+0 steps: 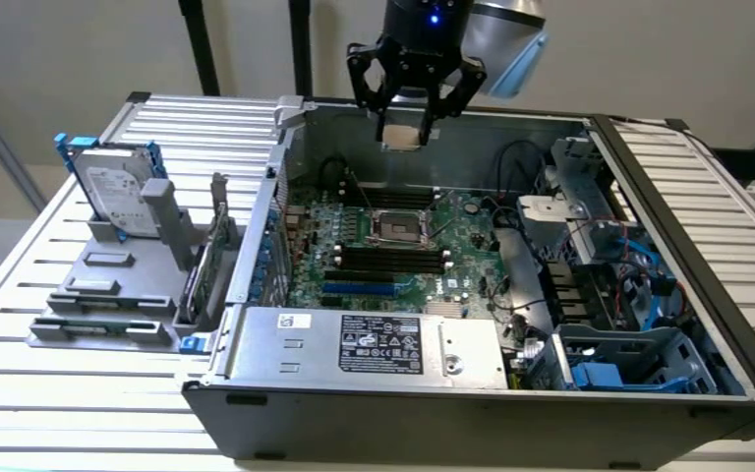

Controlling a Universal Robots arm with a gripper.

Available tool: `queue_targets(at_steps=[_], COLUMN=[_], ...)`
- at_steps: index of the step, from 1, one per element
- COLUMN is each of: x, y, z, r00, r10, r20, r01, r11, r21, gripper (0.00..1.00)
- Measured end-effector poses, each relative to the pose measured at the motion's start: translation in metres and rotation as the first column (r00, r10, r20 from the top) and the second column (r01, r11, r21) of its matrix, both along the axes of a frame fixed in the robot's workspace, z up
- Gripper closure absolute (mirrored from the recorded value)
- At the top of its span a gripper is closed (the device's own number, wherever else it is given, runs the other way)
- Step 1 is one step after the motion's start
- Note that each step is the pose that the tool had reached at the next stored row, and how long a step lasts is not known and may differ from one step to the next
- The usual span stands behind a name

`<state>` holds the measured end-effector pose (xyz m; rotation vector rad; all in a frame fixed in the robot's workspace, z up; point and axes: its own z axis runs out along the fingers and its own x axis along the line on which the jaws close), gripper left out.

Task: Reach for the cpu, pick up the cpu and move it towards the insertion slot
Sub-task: 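Pick up the cpu and move it towards the insertion slot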

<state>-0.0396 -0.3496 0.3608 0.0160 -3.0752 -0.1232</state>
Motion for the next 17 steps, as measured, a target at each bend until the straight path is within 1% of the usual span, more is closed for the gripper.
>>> queue_targets(at_steps=[1, 2, 4, 5, 7, 11, 14, 15, 17], x=[0.002, 0.003, 0.004, 0.004, 0.004, 0.006, 0.006, 0.007, 0.007], y=[0.0019, 0.0028, 0.0034, 0.0035, 0.0046, 0.0105, 0.0164, 0.0176, 0.0187], z=[-0.0008, -0.0013, -0.0025, -0.0034, -0.0058, -0.0086, -0.0087, -0.0087, -0.0087], r00=[1.0, 1.0, 0.9999, 0.9999, 0.9999, 0.9998, 0.9998, 0.9998, 0.9998], r10=[0.0, 0.0, 0.0, 0.0, 0.0, 0.0, 0.0, 0.0, 0.0], r20=[0.0016, 0.0042, 0.0114, 0.014, 0.0167, 0.0174, 0.0178, 0.0177, 0.0177], r01=[0.0, 0.0, 0.0, 0.0, 0.0, 0.0, 0.0, 0.0, 0.0], r11=[1.0, 1.0, 1.0, 1.0, 1.0, 1.0, 1.0, 1.0, 1.0], r21=[-0.0005, -0.0008, -0.0006, -0.0006, -0.0007, -0.0008, -0.0007, -0.0009, -0.0008], gripper=[0.45, 0.45, 0.45, 0.45, 0.45, 0.45, 0.45, 0.45, 0.45])
